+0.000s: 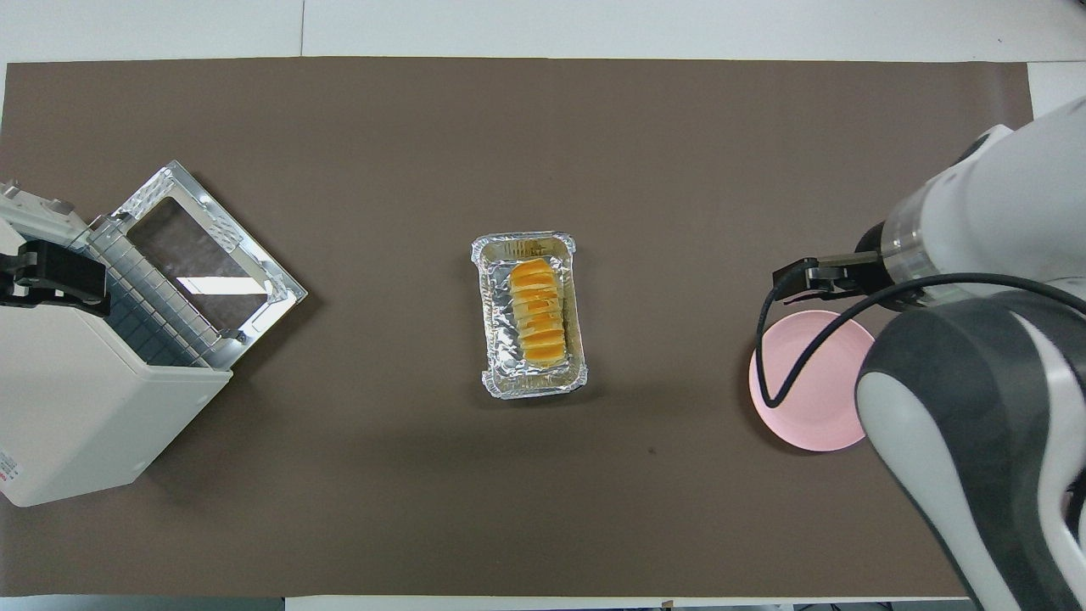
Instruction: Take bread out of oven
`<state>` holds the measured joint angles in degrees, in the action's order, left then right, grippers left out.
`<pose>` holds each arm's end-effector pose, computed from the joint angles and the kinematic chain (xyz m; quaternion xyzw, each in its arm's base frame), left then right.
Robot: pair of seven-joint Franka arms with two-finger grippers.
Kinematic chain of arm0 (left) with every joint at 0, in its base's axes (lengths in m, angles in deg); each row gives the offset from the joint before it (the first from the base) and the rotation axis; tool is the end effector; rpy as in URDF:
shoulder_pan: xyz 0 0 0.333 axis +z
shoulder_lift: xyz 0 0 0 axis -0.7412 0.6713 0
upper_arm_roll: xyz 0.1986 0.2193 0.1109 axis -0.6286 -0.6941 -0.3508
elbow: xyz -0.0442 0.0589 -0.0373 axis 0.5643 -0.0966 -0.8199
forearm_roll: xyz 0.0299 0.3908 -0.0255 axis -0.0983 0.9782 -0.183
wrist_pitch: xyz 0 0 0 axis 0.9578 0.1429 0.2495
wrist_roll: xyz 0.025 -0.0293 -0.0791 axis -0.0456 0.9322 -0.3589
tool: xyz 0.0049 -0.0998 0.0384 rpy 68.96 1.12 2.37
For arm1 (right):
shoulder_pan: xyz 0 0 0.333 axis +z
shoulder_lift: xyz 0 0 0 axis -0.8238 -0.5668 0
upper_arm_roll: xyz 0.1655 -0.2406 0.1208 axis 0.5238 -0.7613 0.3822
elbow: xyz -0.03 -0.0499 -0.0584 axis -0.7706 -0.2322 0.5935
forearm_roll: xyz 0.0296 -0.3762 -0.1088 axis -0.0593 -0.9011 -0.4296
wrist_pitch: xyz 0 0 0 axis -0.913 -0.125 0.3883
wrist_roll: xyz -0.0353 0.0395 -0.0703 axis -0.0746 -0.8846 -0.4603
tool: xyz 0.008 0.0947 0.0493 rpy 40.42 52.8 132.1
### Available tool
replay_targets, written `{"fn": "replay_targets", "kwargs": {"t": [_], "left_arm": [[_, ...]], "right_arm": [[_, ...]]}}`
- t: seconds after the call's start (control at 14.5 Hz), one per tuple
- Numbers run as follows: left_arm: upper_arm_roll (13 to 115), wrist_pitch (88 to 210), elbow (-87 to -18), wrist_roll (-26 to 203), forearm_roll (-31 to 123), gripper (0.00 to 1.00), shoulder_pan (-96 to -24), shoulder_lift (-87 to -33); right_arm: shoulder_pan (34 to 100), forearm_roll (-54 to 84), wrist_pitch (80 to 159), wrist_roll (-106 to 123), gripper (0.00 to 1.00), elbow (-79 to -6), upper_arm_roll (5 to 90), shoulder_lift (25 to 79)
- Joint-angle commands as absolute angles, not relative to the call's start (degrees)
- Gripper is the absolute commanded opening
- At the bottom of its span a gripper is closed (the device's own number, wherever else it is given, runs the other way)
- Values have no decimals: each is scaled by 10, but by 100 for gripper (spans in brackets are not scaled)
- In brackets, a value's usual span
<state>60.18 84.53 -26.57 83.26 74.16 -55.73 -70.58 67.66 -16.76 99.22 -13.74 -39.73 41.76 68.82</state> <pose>0.5136 -0.0560 0.6680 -0.9966 -0.0315 0.0671 0.0352 0.5357 0.1316 0.5618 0.9998 0.0012 -0.0146 0.0142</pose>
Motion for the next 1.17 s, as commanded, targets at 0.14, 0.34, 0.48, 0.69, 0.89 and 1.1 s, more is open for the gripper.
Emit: {"fn": "replay_targets", "kwargs": {"t": [0.14,0.34,0.48,0.69,0.89,1.1], "left_arm": [[680,857,-331,816,727,100,-475,-731],[685,865,-346,816,726,100,-472,-741],[684,866,-347,816,726,100,-473,-741],[683,864,-343,821,727,100,-478,-741],[683,867,-345,819,727,100,-479,-748],[684,908,-375,818,726,100,-479,-747]], "right_arm": [[756,-159,1074,-272,100,-365,415,585],[778,-129,1121,-309,100,-352,415,532],[798,-131,1140,-332,100,-347,415,488],[840,-136,1194,-395,100,-336,415,432],[846,-136,1231,-398,100,-343,415,407],[846,-139,1254,-390,100,-367,415,408]]}}
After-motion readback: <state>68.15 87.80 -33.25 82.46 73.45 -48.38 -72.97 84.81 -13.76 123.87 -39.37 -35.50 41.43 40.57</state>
